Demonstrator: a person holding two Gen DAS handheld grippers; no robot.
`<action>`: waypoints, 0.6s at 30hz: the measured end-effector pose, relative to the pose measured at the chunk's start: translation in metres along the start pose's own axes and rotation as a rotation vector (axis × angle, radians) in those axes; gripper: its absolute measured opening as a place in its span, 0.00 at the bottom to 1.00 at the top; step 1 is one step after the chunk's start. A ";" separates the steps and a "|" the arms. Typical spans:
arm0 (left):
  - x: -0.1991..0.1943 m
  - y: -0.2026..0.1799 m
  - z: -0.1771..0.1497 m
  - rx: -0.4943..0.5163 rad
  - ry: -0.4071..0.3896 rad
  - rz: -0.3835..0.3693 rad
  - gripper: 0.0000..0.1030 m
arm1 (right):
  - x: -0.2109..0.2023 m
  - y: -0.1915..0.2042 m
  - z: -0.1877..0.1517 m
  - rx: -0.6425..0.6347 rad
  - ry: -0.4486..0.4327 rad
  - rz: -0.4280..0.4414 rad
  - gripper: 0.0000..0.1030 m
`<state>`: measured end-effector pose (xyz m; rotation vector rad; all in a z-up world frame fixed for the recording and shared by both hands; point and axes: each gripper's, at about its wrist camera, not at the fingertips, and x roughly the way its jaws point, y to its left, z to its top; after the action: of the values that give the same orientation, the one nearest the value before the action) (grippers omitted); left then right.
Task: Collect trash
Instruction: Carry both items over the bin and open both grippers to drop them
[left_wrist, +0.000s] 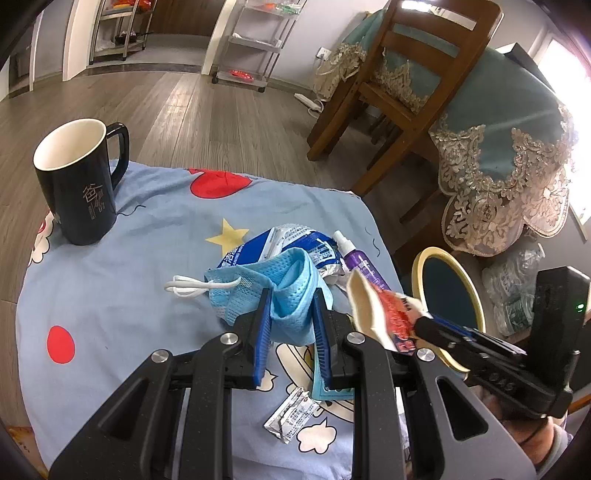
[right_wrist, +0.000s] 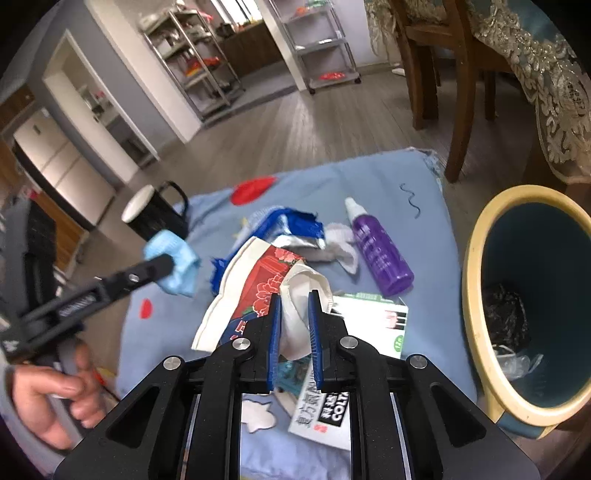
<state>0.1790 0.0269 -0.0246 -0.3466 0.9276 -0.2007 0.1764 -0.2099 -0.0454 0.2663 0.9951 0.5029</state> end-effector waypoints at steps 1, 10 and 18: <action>0.000 0.000 0.000 -0.001 -0.002 0.000 0.20 | -0.003 0.000 0.002 0.008 -0.008 0.015 0.15; -0.008 -0.005 0.003 0.017 -0.033 0.007 0.20 | -0.035 -0.007 0.012 0.058 -0.077 0.068 0.15; -0.007 -0.030 0.006 0.060 -0.042 -0.018 0.20 | -0.061 -0.035 0.007 0.082 -0.122 -0.012 0.15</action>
<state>0.1787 0.0028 -0.0051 -0.3033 0.8751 -0.2365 0.1648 -0.2712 -0.0124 0.3599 0.8986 0.4310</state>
